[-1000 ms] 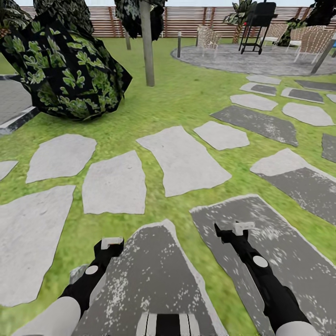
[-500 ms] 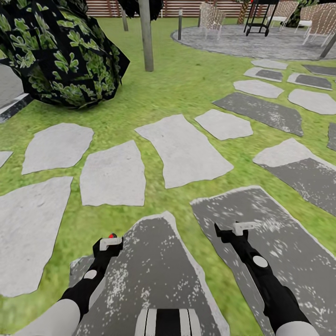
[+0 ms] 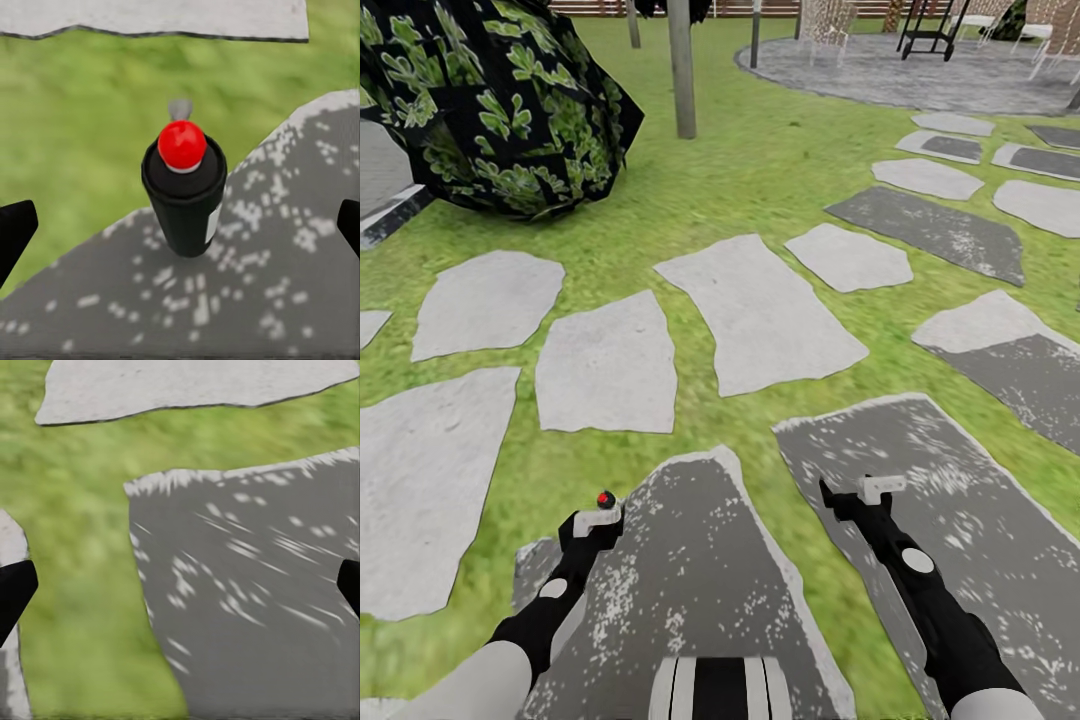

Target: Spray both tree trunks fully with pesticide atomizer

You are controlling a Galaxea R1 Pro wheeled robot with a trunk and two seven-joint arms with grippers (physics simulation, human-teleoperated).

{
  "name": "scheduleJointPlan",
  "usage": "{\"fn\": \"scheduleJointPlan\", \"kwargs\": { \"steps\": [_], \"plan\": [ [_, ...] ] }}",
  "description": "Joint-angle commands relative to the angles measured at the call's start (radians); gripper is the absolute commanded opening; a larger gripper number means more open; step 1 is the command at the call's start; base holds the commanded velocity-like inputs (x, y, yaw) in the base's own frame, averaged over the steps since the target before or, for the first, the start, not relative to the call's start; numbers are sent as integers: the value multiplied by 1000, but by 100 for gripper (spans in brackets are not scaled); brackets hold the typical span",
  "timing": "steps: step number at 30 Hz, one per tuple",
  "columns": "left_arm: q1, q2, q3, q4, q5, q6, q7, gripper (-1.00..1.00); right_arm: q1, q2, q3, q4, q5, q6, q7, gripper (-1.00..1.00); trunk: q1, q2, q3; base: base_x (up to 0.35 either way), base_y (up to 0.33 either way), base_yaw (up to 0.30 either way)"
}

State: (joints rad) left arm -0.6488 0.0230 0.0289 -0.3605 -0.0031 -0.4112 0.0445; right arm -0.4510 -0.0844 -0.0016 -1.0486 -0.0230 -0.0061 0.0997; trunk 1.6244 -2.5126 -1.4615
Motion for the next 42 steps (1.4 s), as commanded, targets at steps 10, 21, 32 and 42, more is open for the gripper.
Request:
{"fn": "scheduleJointPlan", "kwargs": {
  "steps": [10,21,32,42],
  "plan": [
    [0,0,0,0,0,-1,0,100,0,0,-1,1,0,0,0,100,4,-2,-50,0,0,2],
    [0,0,-1,0,2,-2,0,100,0,0,0,1,0,0,0,100,4,-2,-58,76,0,0],
    [0,0,-1,0,2,-3,0,100,0,0,0,1,0,0,0,100,4,-2,-58,27,1,0],
    [0,0,-1,0,2,-3,0,100,0,0,0,1,0,0,0,100,4,-2,-58,68,45,0]
  ]
}}
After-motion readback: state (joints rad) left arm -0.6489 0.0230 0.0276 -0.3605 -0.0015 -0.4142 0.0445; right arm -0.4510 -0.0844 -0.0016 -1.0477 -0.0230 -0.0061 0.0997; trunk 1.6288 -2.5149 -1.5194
